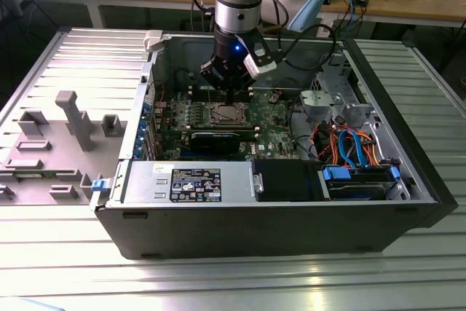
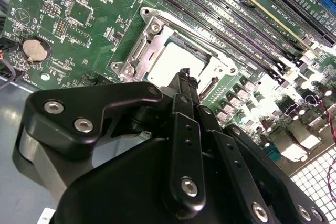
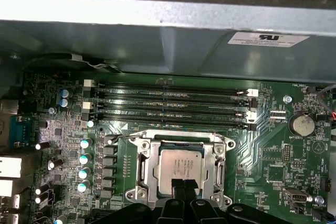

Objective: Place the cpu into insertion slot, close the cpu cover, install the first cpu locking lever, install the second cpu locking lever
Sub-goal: 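Install the first cpu locking lever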

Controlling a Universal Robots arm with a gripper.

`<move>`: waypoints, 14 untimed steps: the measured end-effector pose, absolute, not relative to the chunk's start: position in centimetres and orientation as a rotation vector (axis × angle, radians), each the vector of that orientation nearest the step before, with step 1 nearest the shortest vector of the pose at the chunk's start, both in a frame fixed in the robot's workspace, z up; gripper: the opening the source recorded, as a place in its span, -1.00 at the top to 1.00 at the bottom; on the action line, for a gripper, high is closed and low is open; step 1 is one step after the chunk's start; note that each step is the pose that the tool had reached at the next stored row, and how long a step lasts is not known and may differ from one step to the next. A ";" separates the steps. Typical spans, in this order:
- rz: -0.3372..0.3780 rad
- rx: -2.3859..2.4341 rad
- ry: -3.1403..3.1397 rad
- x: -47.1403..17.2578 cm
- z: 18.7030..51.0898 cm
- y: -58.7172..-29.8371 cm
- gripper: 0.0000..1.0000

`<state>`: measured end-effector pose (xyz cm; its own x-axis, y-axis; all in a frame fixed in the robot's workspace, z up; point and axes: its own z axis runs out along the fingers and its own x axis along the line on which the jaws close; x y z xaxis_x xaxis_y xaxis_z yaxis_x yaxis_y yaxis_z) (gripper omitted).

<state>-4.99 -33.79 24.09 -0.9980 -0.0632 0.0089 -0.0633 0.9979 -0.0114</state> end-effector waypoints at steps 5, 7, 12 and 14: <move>0.019 0.100 -3.131 -5.0 24.1 -33.8 0.79; 0.018 0.099 -3.131 -5.0 24.3 -33.8 0.79; 0.018 0.099 -3.131 -5.1 24.6 -33.8 0.79; 0.018 0.099 -3.131 -5.2 24.6 -33.8 0.79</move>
